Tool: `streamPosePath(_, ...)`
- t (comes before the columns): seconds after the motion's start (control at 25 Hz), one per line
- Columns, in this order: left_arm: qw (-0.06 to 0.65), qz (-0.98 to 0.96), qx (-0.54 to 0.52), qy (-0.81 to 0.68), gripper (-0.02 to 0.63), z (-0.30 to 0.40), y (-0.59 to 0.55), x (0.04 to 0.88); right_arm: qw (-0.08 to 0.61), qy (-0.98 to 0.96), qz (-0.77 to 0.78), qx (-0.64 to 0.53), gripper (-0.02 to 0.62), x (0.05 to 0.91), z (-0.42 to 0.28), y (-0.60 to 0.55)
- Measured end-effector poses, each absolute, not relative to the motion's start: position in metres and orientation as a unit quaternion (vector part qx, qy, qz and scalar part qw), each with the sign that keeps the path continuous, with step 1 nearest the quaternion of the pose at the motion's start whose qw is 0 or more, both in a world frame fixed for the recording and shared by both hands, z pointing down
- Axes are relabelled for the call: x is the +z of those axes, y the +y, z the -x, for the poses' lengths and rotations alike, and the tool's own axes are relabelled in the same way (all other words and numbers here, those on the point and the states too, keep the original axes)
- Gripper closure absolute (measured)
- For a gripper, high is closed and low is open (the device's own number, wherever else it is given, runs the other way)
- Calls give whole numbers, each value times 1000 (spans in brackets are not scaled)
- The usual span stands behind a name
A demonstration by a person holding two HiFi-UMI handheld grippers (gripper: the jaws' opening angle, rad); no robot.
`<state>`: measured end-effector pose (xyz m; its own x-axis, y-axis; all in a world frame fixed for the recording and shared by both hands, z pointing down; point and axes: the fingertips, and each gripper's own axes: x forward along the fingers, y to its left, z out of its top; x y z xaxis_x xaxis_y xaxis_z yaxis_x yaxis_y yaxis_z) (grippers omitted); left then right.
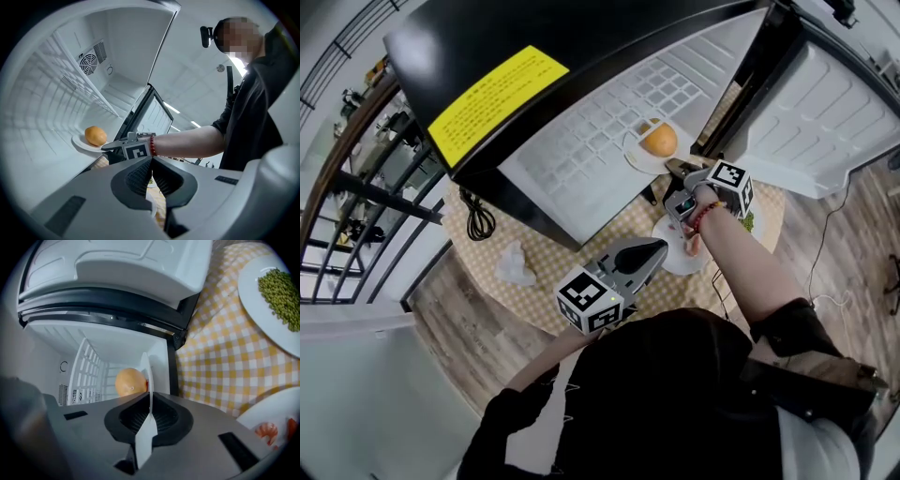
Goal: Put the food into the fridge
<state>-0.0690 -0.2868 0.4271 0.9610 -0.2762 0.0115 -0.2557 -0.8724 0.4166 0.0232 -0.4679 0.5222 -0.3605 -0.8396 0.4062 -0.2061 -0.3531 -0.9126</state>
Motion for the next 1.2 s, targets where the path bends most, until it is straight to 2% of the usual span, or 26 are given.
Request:
streamPosePath(0.32,215,-966,-21,-145,594,79,-284,433,209,529,525,-633,571,523,-14,-491)
streamPosePath(0.84,214,-959,-35,-184,594,95,-295,431,110,591,538,-591,569,518,4,-513)
streamPosePath(1.04,222,-955,-38,-195,594,98,-294,433,50,621,551,-555,546,519,6,-520)
streamPosePath(1.2,230,-950,-38,-207,594,103,-295,437,34,632,554,-541,534,521,6,-524)
